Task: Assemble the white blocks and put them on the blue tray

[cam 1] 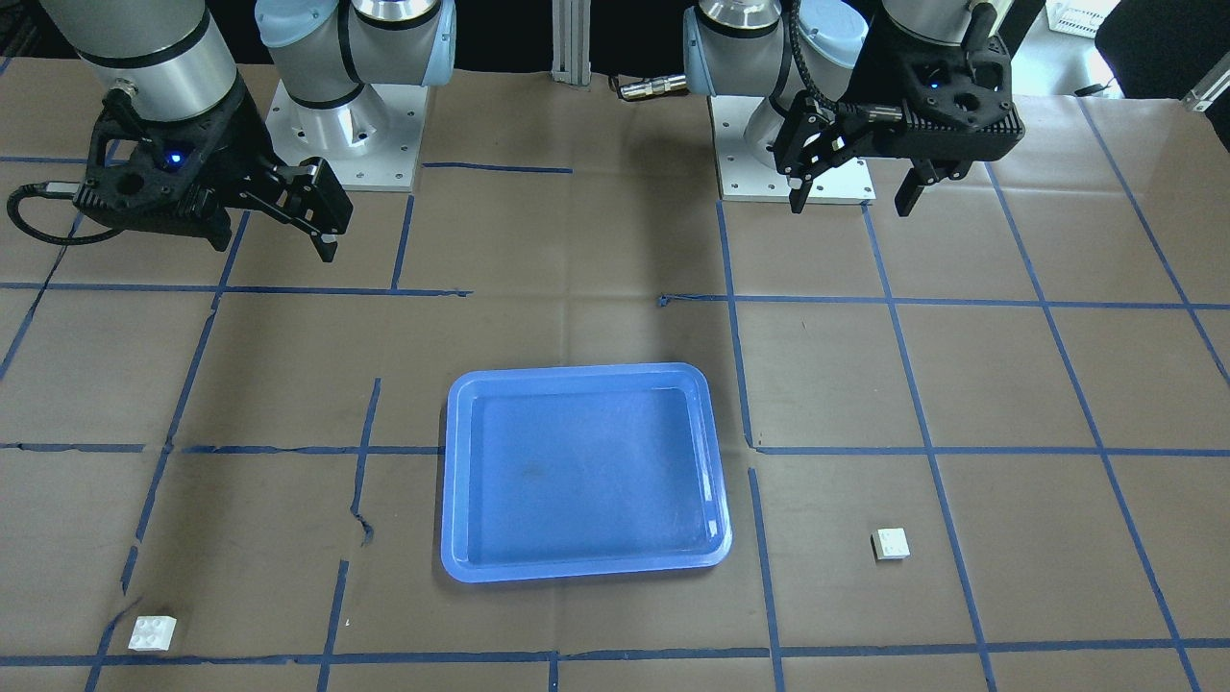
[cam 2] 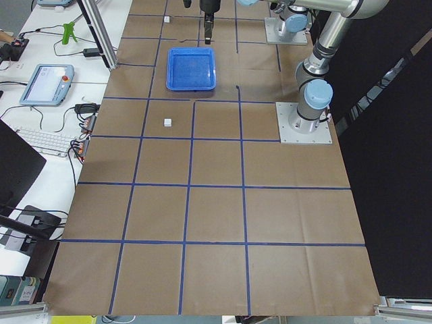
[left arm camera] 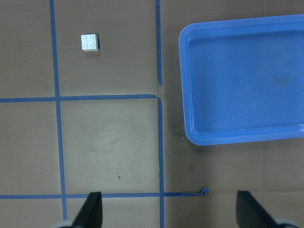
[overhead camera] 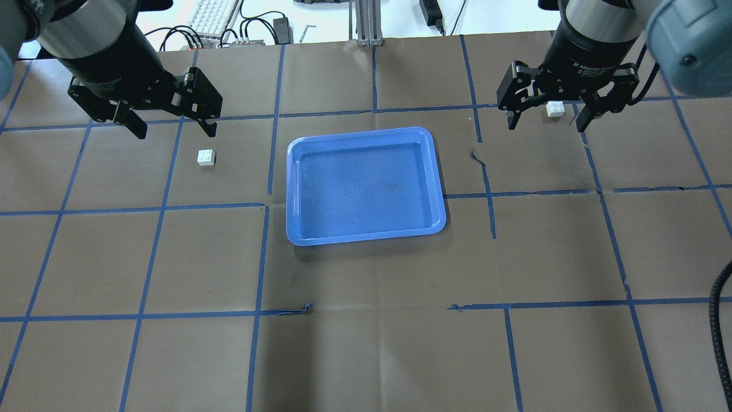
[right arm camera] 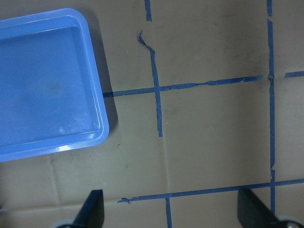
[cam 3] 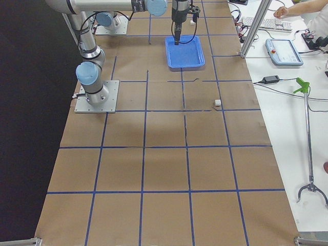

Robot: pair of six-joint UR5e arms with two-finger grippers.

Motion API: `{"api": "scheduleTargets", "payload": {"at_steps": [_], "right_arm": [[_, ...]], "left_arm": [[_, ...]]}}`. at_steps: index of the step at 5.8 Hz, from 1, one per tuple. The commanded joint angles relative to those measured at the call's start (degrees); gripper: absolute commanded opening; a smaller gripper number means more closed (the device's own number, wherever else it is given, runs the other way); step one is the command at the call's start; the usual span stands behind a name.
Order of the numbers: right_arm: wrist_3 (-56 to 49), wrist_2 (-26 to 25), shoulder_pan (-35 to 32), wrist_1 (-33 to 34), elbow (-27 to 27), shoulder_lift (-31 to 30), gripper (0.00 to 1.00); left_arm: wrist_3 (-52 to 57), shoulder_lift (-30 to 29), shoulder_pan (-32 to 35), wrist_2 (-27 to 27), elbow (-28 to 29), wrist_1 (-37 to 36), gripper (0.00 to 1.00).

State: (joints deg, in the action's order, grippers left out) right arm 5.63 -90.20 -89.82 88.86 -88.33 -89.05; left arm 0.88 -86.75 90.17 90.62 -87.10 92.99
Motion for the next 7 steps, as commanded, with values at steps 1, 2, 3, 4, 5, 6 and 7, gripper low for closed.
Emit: {"api": "scheduleTargets", "payload": {"at_steps": [1, 2, 3, 4, 5, 6, 7], "right_arm": [[0.09, -0.07, -0.09, 0.0, 0.0, 0.01, 1.0], [0.09, -0.15, -0.09, 0.0, 0.0, 0.01, 1.0], [0.0, -0.76, -0.09, 0.0, 0.17, 0.01, 1.0], [0.0, -0.68, -0.09, -0.09, 0.61, 0.1, 1.0], [-3.22, -0.07, 0.09, 0.08, 0.7, 0.19, 1.0], [-18.91, -0.07, 0.35, 0.43, 0.7, 0.45, 1.0], [-31.43, -0.07, 0.61, 0.96, 0.44, 1.15, 1.0]], "left_arm": [[0.0, 0.0, 0.01, -0.09, -0.18, 0.0, 0.99], [0.17, 0.0, -0.43, -0.44, -0.35, -0.17, 0.99], [0.61, -1.3, -1.21, 0.0, -0.7, -0.78, 0.99], [2.62, -3.49, -3.48, 0.43, -0.79, -0.97, 0.99], [10.47, -7.34, -8.12, 0.35, -0.97, -4.88, 0.99], [12.2, -12.08, -11.91, 0.35, -0.62, -6.4, 0.99], [12.39, -18.13, -12.03, 0.35, -0.88, -13.38, 0.99]]}}
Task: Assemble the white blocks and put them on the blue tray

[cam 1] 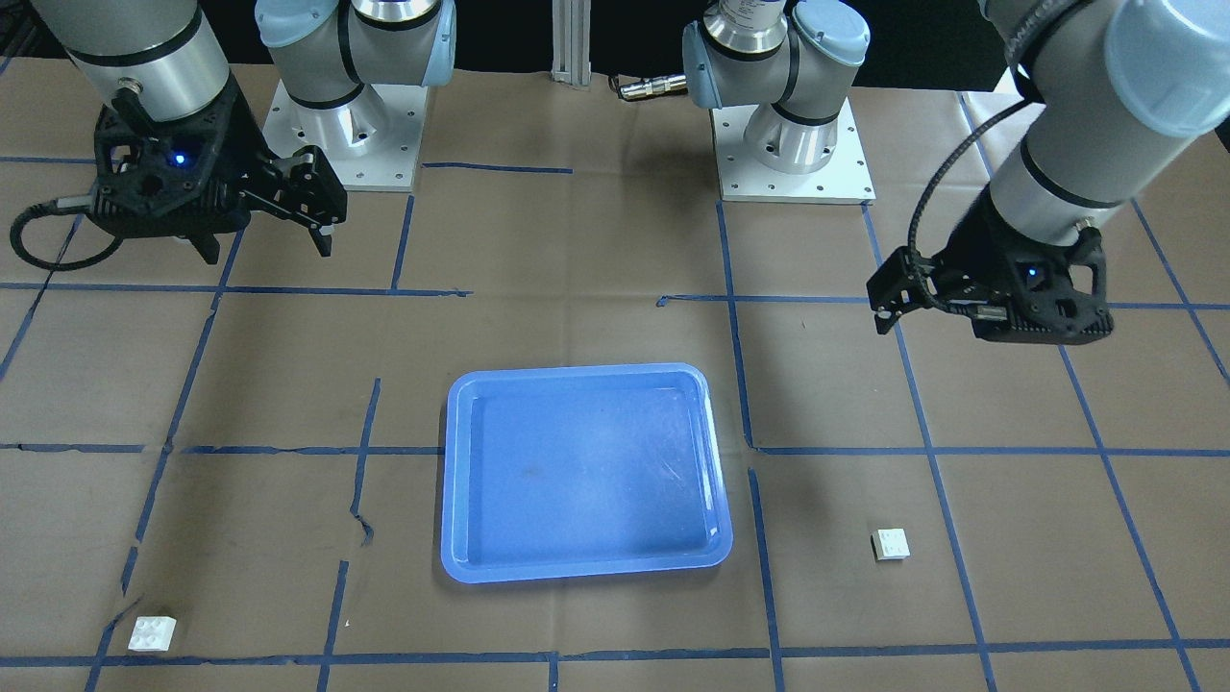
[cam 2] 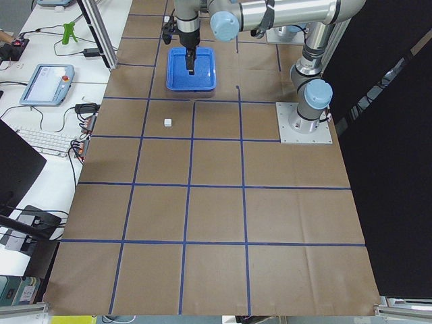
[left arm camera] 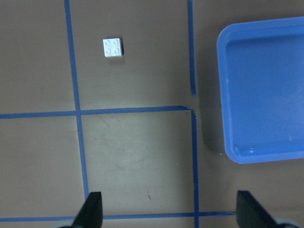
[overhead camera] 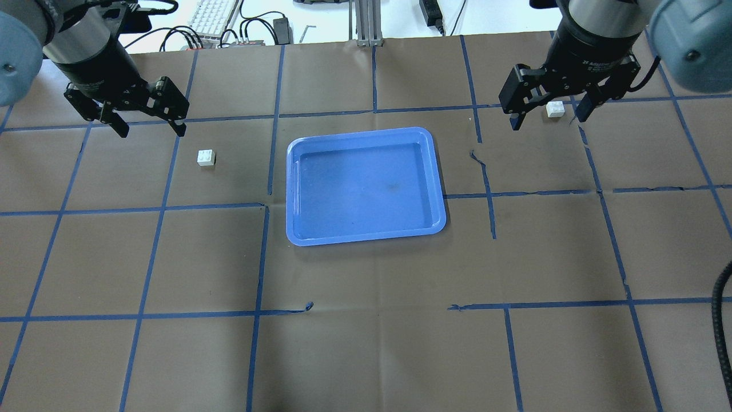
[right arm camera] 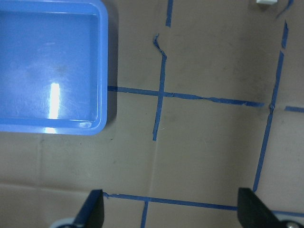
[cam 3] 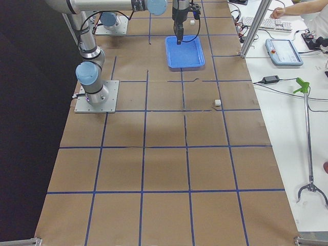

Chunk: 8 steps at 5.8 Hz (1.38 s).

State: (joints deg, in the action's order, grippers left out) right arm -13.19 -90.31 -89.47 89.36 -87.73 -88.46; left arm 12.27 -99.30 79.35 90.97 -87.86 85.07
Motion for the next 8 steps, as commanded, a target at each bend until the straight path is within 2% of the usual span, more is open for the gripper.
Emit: {"api": "scheduleTargets", "payload": {"at_steps": [1, 3, 4, 6, 7, 8], "right_arm": [[-22.05, 0.04, 1.74, 0.55, 0.28, 1.96, 1.0], [-55.27, 0.22, 7.18, 5.79, 1.07, 6.6, 1.0], [-68.16, 0.22, 9.47, 5.91, 6.21, 10.63, 1.0], [-84.99, 0.22, 12.81, 4.95, 20.6, 22.83, 0.99], [-91.77, 0.57, 14.84, 4.95, 26.42, 28.55, 0.99], [-96.71, 5.01, 16.68, 4.95, 31.78, 33.74, 0.99]], "left_arm": [[1.0, -11.2, -1.47, -0.09, -0.29, -11.88, 0.99], [2.04, -20.53, -1.56, -0.09, -3.96, -25.41, 0.99], [3.44, -22.67, -1.56, 0.0, -5.63, -30.87, 0.99], [3.54, -24.17, -1.56, 0.0, -6.18, -33.73, 0.99], [3.63, -24.27, -1.56, -0.09, -6.09, -34.09, 0.76], [3.63, -24.36, -1.56, -0.26, -6.09, -34.18, 0.52]]}}
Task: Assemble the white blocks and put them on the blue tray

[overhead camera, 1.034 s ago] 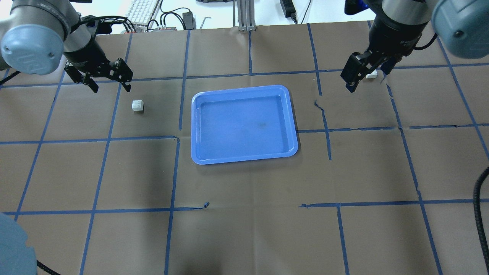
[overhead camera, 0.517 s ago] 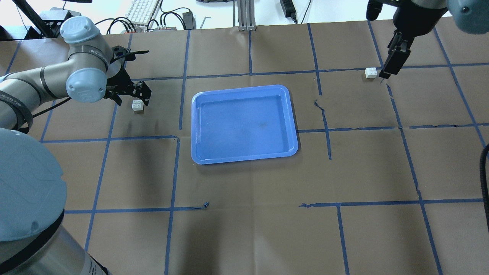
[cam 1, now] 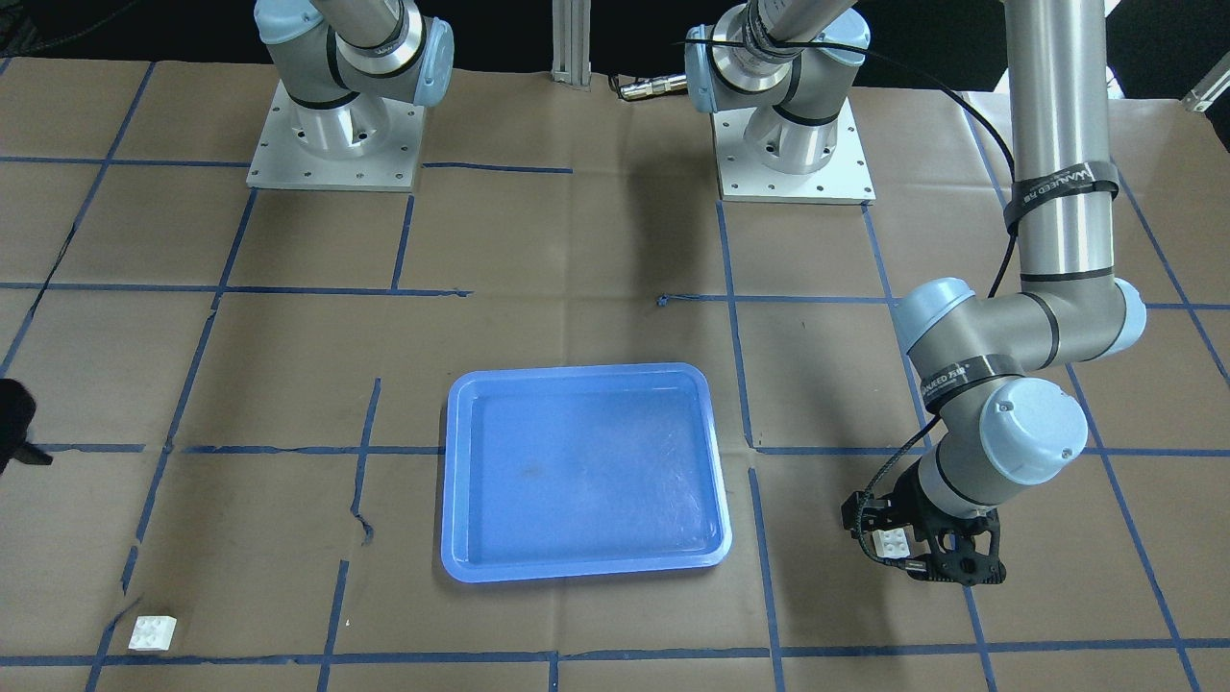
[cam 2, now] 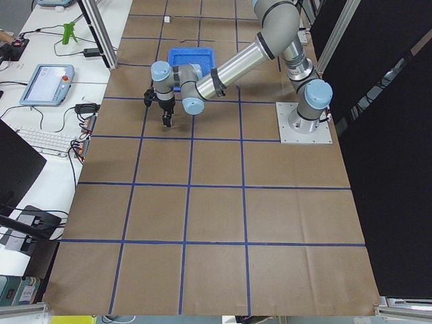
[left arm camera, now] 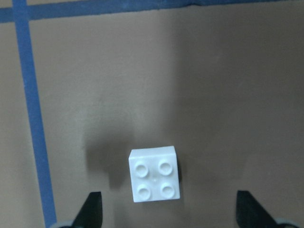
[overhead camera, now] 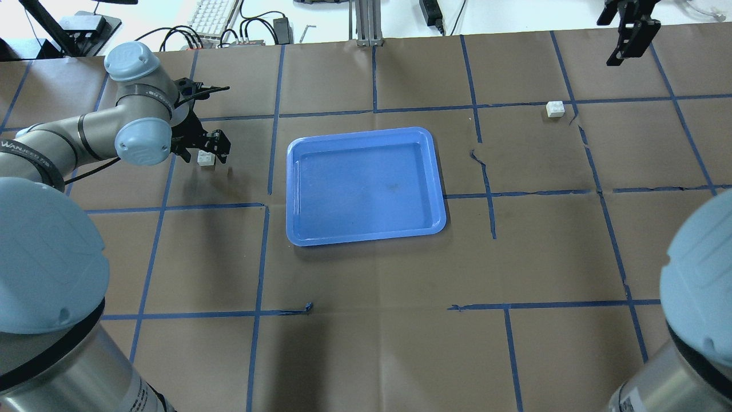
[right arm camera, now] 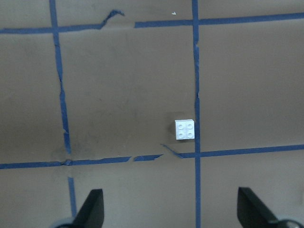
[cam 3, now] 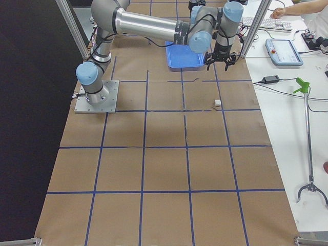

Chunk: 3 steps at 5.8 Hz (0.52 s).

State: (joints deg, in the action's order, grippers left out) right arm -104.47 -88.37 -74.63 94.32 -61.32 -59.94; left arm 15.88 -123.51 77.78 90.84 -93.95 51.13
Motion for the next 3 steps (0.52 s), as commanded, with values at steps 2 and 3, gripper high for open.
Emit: {"api": "scheduleTargets", "payload": {"at_steps": [2, 3], "right_arm": [[-6.18, 9.15, 4.57, 0.33, 5.96, 7.46, 0.99], [-12.1, 11.1, 4.84, 0.16, 5.78, 9.64, 0.99]], "left_arm": [[0.29, 0.02, 0.0, 0.13, 1.14, -0.41, 0.21], [1.34, 1.33, 0.09, 0.22, 1.58, -0.15, 0.08]]}}
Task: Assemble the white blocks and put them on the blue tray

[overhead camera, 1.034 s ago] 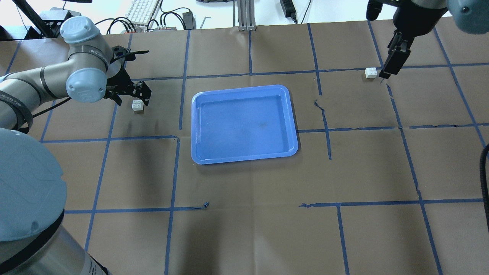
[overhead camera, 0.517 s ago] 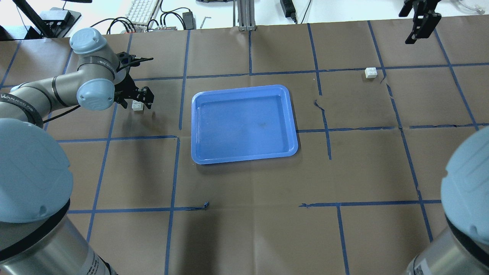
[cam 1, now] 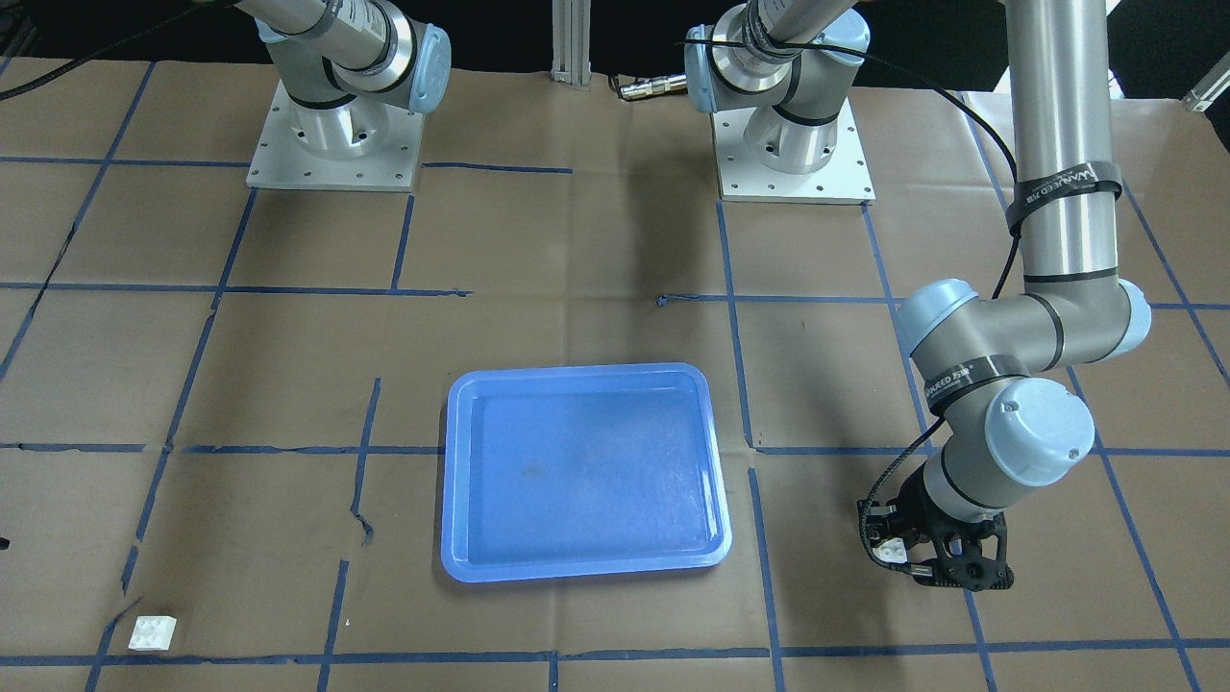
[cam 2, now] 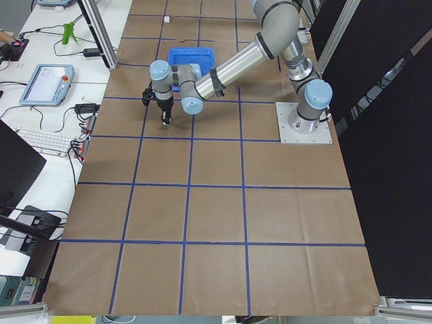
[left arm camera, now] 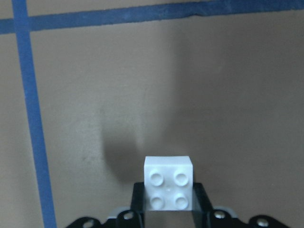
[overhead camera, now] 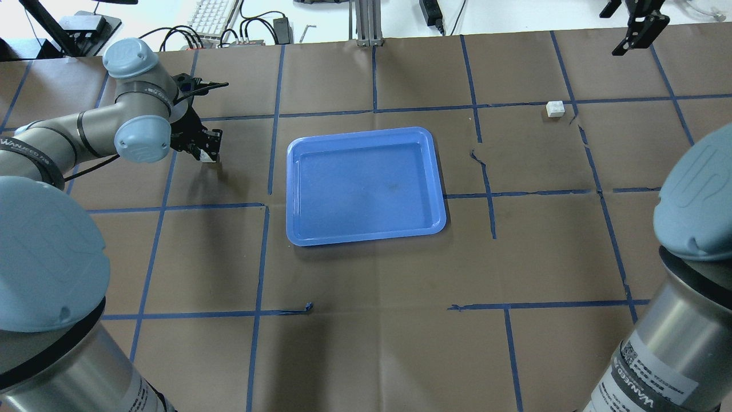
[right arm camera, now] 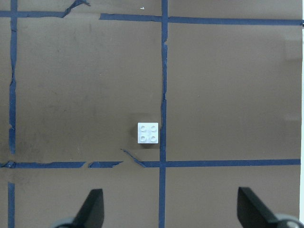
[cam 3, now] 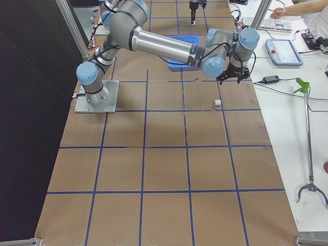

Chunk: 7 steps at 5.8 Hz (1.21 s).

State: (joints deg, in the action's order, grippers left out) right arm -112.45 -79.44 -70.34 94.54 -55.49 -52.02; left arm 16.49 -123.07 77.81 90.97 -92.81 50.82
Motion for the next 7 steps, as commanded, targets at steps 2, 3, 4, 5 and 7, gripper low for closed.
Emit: {"api": "scheduleTargets", "payload": {"at_steps": [2, 3, 4, 5, 7], "right_arm": [[-9.8, 13.73, 4.84, -0.32, -0.84, 7.35, 0.98], [-9.89, 18.75, 6.08, -0.06, -2.24, 9.72, 0.98], [-9.98, 22.89, 6.27, 0.21, -2.6, 11.83, 0.98], [-10.15, 24.41, 6.27, 0.56, -2.69, 13.85, 0.98], [-11.47, 24.25, 6.27, 0.47, -3.92, 15.46, 0.99]], "left_arm": [[10.69, 4.32, 10.01, -0.61, -1.13, 0.94, 0.08], [13.89, 5.55, 17.3, -0.7, -1.92, 1.2, 0.08], [17.58, 5.3, 23.64, -0.53, -2.54, 1.29, 0.08], [19.7, 5.91, 28.75, -0.35, -2.64, 1.47, 0.08], [42.52, 5.13, 30.47, -0.53, -2.81, 1.38, 0.04]]}}
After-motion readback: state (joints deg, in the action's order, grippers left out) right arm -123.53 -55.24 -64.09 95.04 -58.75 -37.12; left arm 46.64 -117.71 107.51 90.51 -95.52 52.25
